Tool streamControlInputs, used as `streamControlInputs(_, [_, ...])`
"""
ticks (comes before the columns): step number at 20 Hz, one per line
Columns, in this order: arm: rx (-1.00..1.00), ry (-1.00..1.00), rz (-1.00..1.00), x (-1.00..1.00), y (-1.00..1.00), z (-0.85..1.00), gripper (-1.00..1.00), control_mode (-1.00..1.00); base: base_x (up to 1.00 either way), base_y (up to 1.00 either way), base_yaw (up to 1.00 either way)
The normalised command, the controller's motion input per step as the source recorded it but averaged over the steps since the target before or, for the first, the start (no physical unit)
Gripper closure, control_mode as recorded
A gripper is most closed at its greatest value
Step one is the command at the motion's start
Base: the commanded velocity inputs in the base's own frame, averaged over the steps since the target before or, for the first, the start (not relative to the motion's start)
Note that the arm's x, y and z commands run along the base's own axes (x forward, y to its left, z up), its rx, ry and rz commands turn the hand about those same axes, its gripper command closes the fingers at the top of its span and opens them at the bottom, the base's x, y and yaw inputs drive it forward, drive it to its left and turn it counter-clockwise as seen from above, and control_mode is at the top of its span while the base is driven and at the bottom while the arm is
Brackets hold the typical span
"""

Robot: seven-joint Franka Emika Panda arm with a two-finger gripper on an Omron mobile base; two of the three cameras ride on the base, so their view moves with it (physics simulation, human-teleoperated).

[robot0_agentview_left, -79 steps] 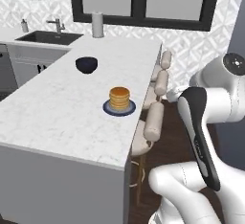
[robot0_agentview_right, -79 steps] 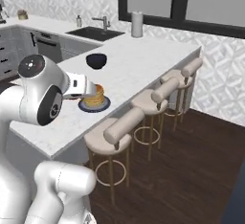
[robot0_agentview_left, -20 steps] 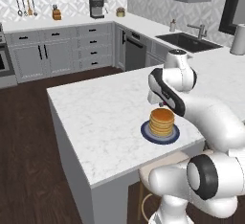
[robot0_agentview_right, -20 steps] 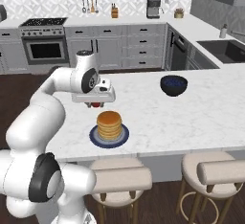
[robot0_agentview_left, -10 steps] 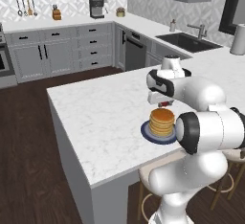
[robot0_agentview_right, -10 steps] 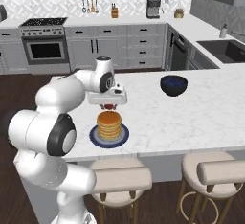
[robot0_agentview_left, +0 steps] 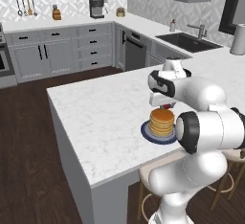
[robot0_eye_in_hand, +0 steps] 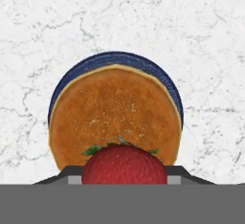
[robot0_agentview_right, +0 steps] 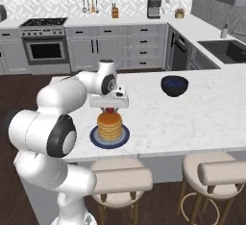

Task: Take the strawberry from the fridge and place it on top of the pancake, located on the dining counter.

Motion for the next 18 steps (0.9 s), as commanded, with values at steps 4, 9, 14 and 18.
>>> streamControlInputs(4, [0.00,0.01,-0.01,0.03,0.14,-0.15,1.00,-1.00,0.00,0.00,0.00])
streamControlInputs(9, [0.00,0.02,0.00,0.22,0.03,-0.25,1.00,-1.00,0.00,0.00,0.00])
streamControlInputs(14, [0.00,0.00,0.00,0.00,0.00,-0.17,1.00,-1.00,0.00,0.00,0.00])
streamControlInputs(18, [0.00,0.00,0.00,-0.20,0.00,-0.23,-1.00,-1.00,0.00,0.00,0.00])
